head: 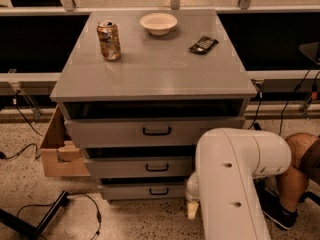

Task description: Open bottom drawer

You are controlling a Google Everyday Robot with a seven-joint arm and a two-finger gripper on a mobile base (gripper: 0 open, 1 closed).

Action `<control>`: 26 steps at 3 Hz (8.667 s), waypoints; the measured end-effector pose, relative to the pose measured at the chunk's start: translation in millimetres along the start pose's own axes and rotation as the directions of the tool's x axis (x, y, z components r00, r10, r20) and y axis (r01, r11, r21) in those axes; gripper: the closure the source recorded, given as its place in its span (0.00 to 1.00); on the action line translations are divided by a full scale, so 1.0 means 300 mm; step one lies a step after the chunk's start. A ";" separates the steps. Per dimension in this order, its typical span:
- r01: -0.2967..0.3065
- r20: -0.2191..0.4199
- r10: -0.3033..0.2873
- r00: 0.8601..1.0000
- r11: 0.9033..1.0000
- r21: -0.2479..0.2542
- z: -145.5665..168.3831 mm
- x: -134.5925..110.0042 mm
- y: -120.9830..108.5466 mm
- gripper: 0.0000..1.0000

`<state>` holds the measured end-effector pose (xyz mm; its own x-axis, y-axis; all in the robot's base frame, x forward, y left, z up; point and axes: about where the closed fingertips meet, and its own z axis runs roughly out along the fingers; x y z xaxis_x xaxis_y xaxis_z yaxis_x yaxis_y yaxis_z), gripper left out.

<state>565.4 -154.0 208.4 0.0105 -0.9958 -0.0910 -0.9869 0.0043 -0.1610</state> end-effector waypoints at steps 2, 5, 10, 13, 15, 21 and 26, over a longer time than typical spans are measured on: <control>-0.013 -0.007 0.013 1.000 1.000 -0.029 0.075 -0.057 -0.082 0.00; -0.111 -0.113 0.096 0.989 0.985 -0.135 0.018 0.067 0.088 0.70; -0.111 -0.115 0.094 0.989 0.983 -0.145 0.031 0.068 0.109 0.00; -0.091 -0.086 0.079 0.993 0.986 -0.143 0.017 0.012 0.177 0.61; -0.096 -0.050 0.091 0.995 0.990 -0.100 -0.023 -0.007 0.240 1.00; -0.346 -0.050 0.345 0.937 0.938 -0.011 -0.035 -0.064 0.543 1.00; -0.347 -0.052 0.345 0.937 0.938 -0.015 -0.028 -0.064 0.554 0.05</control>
Offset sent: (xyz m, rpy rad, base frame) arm 0.0551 0.0220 -0.0196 -0.0299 0.0607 -0.0177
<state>399.9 -135.0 191.8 -0.3394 -0.9364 -0.0898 -0.9318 0.3477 -0.1045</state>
